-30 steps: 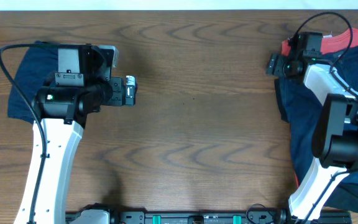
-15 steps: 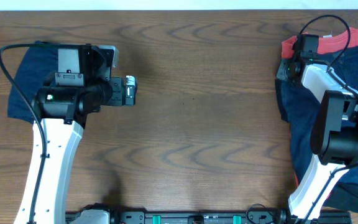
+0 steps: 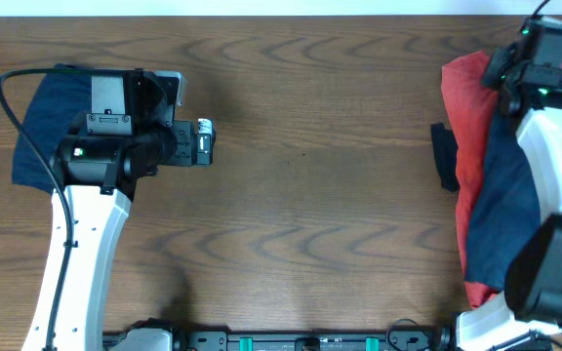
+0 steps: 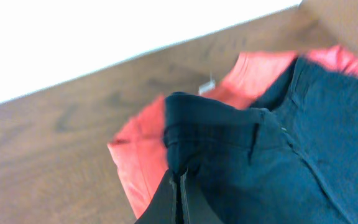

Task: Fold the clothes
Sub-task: 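Reach right gripper to the navy shorts on the red shirt and grasp, then drag the navy shorts leftward onto the table center with right gripper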

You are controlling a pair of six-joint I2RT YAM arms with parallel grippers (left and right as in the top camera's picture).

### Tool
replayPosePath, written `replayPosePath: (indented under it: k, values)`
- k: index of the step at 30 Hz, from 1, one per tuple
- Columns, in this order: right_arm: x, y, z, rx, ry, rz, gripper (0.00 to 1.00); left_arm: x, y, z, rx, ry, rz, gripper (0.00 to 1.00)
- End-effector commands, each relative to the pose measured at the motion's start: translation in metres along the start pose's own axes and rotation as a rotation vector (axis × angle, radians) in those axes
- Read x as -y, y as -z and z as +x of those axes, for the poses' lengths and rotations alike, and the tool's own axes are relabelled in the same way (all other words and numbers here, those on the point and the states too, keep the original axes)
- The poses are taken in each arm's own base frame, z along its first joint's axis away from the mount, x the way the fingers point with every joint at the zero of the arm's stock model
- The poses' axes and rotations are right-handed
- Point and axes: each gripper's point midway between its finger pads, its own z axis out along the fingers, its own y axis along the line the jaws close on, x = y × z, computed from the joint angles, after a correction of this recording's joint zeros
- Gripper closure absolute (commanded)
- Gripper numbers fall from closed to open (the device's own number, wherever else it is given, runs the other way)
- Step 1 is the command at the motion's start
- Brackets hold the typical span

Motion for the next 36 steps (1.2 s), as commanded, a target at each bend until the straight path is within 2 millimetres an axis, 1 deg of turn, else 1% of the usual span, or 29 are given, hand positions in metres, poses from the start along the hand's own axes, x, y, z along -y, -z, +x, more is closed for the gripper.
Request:
replayPosePath:
  k: [1, 2, 3, 5, 6, 7, 9, 11, 13, 15, 16, 17, 18, 19, 20, 21, 22, 24, 26, 27, 30, 32, 34, 36]
  values:
    - [-0.021, 0.037, -0.036, 0.102, 0.030, -0.120, 0.99, 0.003, 0.016, -0.009, 0.053, 0.001, 0.005, 0.02]
    - [-0.034, 0.052, -0.045, 0.130, 0.041, -0.186, 0.99, 0.004, 0.020, -0.011, 0.064, -0.002, 0.005, 0.02]
    - [-0.043, 0.062, -0.050, 0.147, 0.052, -0.231, 0.99, 0.005, 0.024, -0.012, 0.077, -0.004, 0.005, 0.02]
    - [-0.072, 0.091, -0.057, 0.179, 0.084, -0.354, 0.99, 0.007, 0.036, -0.016, 0.113, -0.011, 0.004, 0.02]
    - [-0.093, 0.111, -0.057, 0.188, 0.107, -0.438, 0.99, 0.007, 0.045, -0.019, 0.141, -0.016, -0.003, 0.02]
    - [-0.110, 0.126, -0.054, 0.187, 0.126, -0.504, 0.99, 0.007, 0.052, -0.022, 0.163, -0.020, -0.013, 0.02]
    - [-0.151, 0.159, -0.041, 0.169, 0.182, -0.646, 0.99, 0.005, 0.069, -0.026, 0.213, -0.026, -0.044, 0.02]
    - [-0.199, 0.195, -0.013, 0.121, 0.248, -0.789, 0.99, 0.000, 0.090, -0.028, 0.275, -0.030, -0.097, 0.02]
    - [-0.240, 0.227, 0.020, 0.057, 0.316, -0.915, 0.99, -0.006, 0.109, -0.028, 0.329, -0.028, -0.151, 0.02]
    - [-0.280, 0.263, 0.065, -0.032, 0.405, -1.034, 0.99, -0.014, 0.130, -0.026, 0.387, -0.021, -0.221, 0.02]
    - [-0.293, 0.278, 0.085, -0.063, 0.455, -1.073, 0.96, -0.019, 0.142, -0.025, 0.418, -0.015, -0.261, 0.02]
    - [-0.306, 0.292, 0.107, -0.083, 0.523, -1.101, 0.86, -0.022, 0.152, -0.024, 0.445, -0.011, -0.290, 0.02]
    - [-0.313, 0.302, 0.121, -0.087, 0.570, -1.095, 0.59, -0.025, 0.162, -0.023, 0.472, -0.006, -0.314, 0.02]
    - [-0.317, 0.304, 0.127, -0.076, 0.591, -1.063, 0.39, -0.026, 0.172, -0.021, 0.500, -0.003, -0.331, 0.02]
    - [-0.318, 0.305, 0.129, -0.050, 0.607, -1.012, 0.30, -0.026, 0.178, -0.020, 0.519, -0.001, -0.338, 0.02]
    - [-0.318, 0.303, 0.125, -0.018, 0.605, -0.953, 0.24, -0.025, 0.184, -0.019, 0.537, -0.002, -0.338, 0.02]
    - [-0.315, 0.300, 0.117, 0.011, 0.583, -0.897, 0.20, -0.024, 0.188, -0.018, 0.549, -0.002, -0.336, 0.02]
    - [-0.304, 0.294, 0.097, 0.051, 0.511, -0.809, 0.17, -0.023, 0.190, -0.017, 0.552, -0.002, -0.334, 0.02]
    - [-0.289, 0.290, 0.076, 0.073, 0.434, -0.764, 0.17, -0.018, 0.183, -0.017, 0.535, -0.013, -0.296, 0.02]
    - [-0.282, 0.289, 0.065, 0.080, 0.394, -0.751, 0.17, -0.012, 0.177, -0.018, 0.520, -0.022, -0.257, 0.02]
    - [-0.250, 0.282, 0.033, 0.099, 0.254, -0.695, 0.19, 0.008, 0.149, -0.022, 0.443, -0.050, -0.119, 0.02]
    - [-0.223, 0.275, 0.015, 0.100, 0.161, -0.648, 0.20, 0.017, 0.120, -0.023, 0.356, -0.057, -0.044, 0.02]
    - [-0.197, 0.269, 0.005, 0.080, 0.083, -0.612, 0.22, 0.024, 0.087, -0.022, 0.251, -0.060, 0.009, 0.02]
    - [-0.175, 0.264, 0.002, 0.050, 0.032, -0.580, 0.23, 0.033, 0.050, -0.018, 0.139, -0.069, 0.058, 0.02]
